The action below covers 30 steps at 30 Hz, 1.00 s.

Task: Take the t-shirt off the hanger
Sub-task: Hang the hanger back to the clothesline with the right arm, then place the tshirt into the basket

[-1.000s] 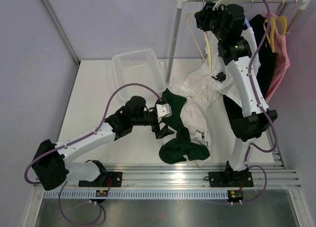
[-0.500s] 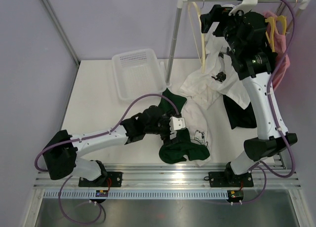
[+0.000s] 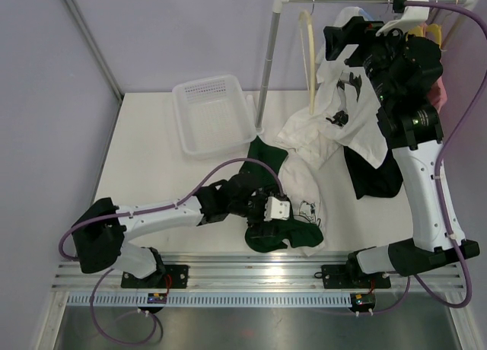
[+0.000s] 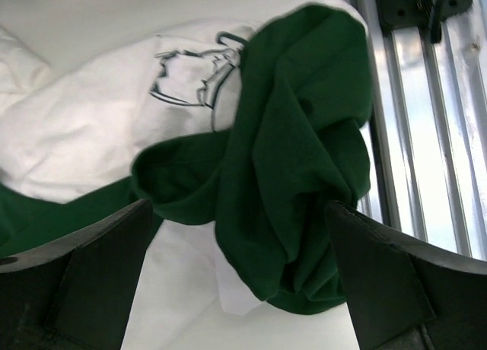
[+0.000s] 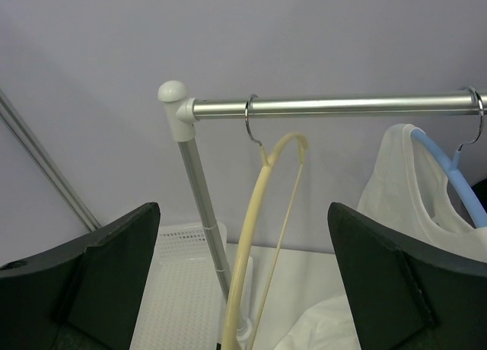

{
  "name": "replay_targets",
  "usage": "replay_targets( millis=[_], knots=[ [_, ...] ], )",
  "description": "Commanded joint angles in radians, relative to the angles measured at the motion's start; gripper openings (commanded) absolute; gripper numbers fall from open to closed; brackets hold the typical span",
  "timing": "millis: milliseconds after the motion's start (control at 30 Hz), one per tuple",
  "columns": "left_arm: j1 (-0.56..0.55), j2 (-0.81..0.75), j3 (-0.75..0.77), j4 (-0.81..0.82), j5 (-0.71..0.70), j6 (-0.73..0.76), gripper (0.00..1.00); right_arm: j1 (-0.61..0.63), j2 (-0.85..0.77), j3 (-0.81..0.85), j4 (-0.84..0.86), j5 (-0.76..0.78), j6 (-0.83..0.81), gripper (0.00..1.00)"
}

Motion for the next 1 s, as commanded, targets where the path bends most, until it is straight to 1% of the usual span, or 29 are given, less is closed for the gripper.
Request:
replay_targets(
  millis=[0, 167, 200, 267, 300, 333, 367, 400, 433, 467, 500, 533, 633, 700, 800, 867, 967],
  knots=[
    [-0.01, 0.062, 0.057, -0.082, 0.078, 0.066, 0.99, -0.002, -0.034, -0.015, 0.03, -0.002, -0.013, 0.99],
    [-0.028, 0.146, 0.095, -0.103, 0.034, 0.07, 0.99, -0.004, -0.049, -0.028, 0.03, -0.01, -0.018, 0.99],
    [-0.033, 0.169, 0.097, -0.053, -0.068, 0.046, 0.99, -0.004, -0.049, -0.029, 0.032, -0.01, -0.018, 0.99],
    [-0.034, 0.197, 0.126, -0.047, -0.127, 0.021, 0.99, -0.004, -0.054, -0.034, 0.033, -0.015, -0.019, 1.0],
    [-0.031, 0.209, 0.141, -0.051, -0.181, 0.012, 0.99, -0.002, -0.057, -0.035, 0.033, -0.016, -0.021, 0.99],
    [-0.031, 0.234, 0.153, -0.06, -0.19, 0.007, 0.94, -0.004, -0.06, -0.037, 0.035, -0.015, -0.022, 1.0],
    [-0.031, 0.241, 0.169, -0.068, -0.198, 0.0, 0.88, -0.004, -0.061, -0.043, 0.039, -0.016, -0.024, 0.99],
    [-0.033, 0.251, 0.175, -0.068, -0.219, -0.008, 0.79, -0.004, -0.068, -0.046, 0.044, -0.015, -0.024, 1.0],
    [-0.031, 0.261, 0.183, -0.067, -0.229, -0.019, 0.52, -0.004, -0.072, -0.055, 0.045, -0.013, -0.024, 0.99],
    [-0.033, 0.269, 0.202, -0.082, -0.244, -0.02, 0.4, -0.004, -0.075, -0.058, 0.052, -0.013, -0.026, 0.99],
    [-0.033, 0.271, 0.209, -0.085, -0.256, -0.022, 0.11, -0.004, -0.078, -0.061, 0.053, -0.016, -0.026, 0.99],
    [-0.028, 0.26, 0.209, -0.087, -0.263, -0.032, 0.01, -0.004, -0.08, -0.066, 0.055, -0.016, -0.026, 0.99],
    [-0.011, 0.208, 0.18, -0.064, -0.235, -0.043, 0.0, -0.004, -0.088, -0.072, 0.061, -0.016, -0.027, 1.0],
    [-0.005, 0.134, 0.158, -0.073, -0.172, -0.042, 0.0, -0.004, -0.088, -0.074, 0.061, -0.015, -0.027, 0.99],
    [-0.005, 0.024, 0.138, -0.114, -0.097, -0.037, 0.0, -0.002, -0.088, -0.071, 0.059, -0.016, -0.027, 1.0],
    [-0.004, -0.063, 0.138, -0.149, -0.077, -0.046, 0.0, -0.004, -0.088, -0.072, 0.062, -0.015, -0.026, 0.99],
    [-0.002, -0.145, 0.167, -0.211, -0.074, -0.082, 0.0, -0.004, -0.088, -0.075, 0.067, -0.015, -0.023, 1.0]
  ],
)
